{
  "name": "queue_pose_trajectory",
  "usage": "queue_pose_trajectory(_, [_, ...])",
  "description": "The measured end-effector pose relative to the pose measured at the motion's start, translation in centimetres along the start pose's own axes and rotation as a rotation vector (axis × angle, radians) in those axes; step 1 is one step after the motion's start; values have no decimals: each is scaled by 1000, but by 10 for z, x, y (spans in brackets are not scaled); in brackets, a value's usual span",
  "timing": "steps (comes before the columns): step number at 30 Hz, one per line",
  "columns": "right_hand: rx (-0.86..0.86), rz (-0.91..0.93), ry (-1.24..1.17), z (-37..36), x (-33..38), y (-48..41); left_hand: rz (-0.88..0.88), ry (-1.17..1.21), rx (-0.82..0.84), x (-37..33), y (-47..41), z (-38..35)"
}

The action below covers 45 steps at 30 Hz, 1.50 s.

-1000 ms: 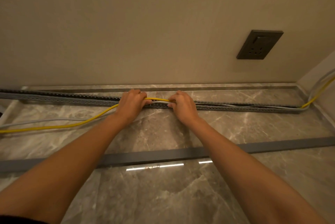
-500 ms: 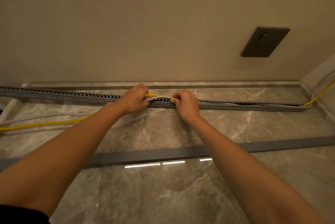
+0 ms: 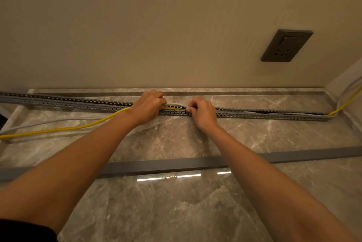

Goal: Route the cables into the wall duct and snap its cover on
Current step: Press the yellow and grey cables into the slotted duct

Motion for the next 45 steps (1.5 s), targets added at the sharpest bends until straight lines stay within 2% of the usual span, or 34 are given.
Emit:
queue_pose_trajectory(4, [-46, -2, -44, 0, -5, 4, 203, 56, 111, -3, -3, -3])
queue_pose_trajectory(9, [-89, 7, -71, 2, -8, 5, 359, 173, 21, -5, 2, -6])
queue_pose_trajectory(12, [-98, 34, -29, 4, -8, 6, 249, 114, -52, -10, 6, -4])
queue_pose_trajectory(16, [-76, 39, -42, 6, -7, 9, 24, -102, -42, -8, 6, -4])
queue_pose_trajectory(20, [-53, 49, -34, 7, -5, 13, -107, -144, 1, -11, 5, -1])
queue_pose_trajectory(27, [2, 43, -15, 6, -5, 14, -36, -170, 84, -34, 5, 0])
queue_pose_trajectory(29, [41, 33, 14, 6, -5, 12, 40, -264, 110, -40, 0, -1])
queue_pose_trajectory(32, [77, 58, 72, 5, -8, 11, 42, -348, 117, -44, 3, -3])
queue_pose_trajectory(45, [104, 105, 190, 1, -4, 1, 226, -236, 162, -57, 1, -3])
Point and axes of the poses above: each hand's wrist, its own y-axis away from the middle knuckle, its own z-axis out of the back of the hand, x = y × z, the point moved 2 cm from there along -y, towards the middle knuckle, and after that the axes turned 13 degrees about z, right-handed, at the moved point
